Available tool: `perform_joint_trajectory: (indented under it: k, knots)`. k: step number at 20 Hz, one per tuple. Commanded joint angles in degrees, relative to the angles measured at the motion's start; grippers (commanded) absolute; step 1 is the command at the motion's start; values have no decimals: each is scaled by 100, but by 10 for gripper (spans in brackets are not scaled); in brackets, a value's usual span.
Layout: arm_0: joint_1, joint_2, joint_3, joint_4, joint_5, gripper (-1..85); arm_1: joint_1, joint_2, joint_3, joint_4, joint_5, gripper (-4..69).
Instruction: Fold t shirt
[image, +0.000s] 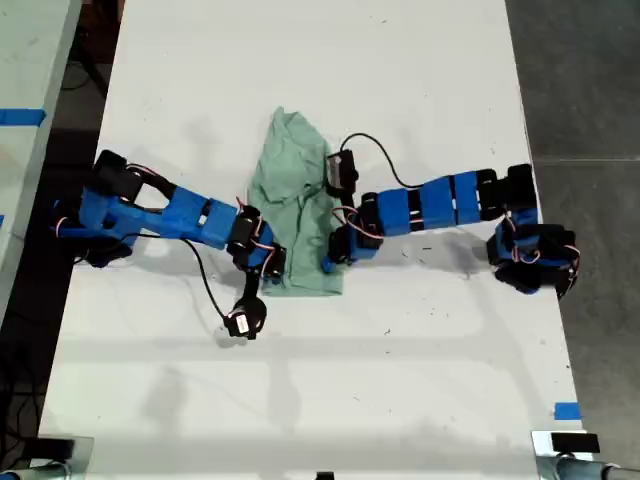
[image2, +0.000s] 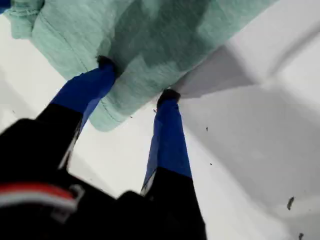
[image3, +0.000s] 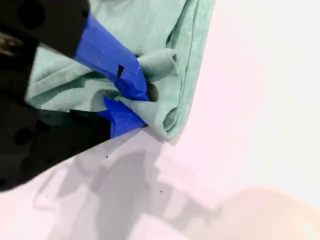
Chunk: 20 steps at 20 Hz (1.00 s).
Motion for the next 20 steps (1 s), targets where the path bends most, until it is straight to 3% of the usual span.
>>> perform_joint_trajectory:
  k: [1,4,8,11,15,20]
  knots:
    - [88,-176,-431,97,88,0,-79,-88,-343,-105,-18,15]
    - [176,-176,-677,264,141,0,-272,-158,-510,-9,79,15]
    - [1143,-158,-2004,1301,-132,0,-1195,-62,-1661,642,396,15]
    - [1283,729,-2153,1688,-308,0,-1143,835,-1670,343,290,15]
    - [396,1767,-2083,2241,149,0,-404,1600,-1362,26,-44,15]
    - [-1512,2461,-1811,2452,1230,0,1020,1863,-1169,0,-554,15]
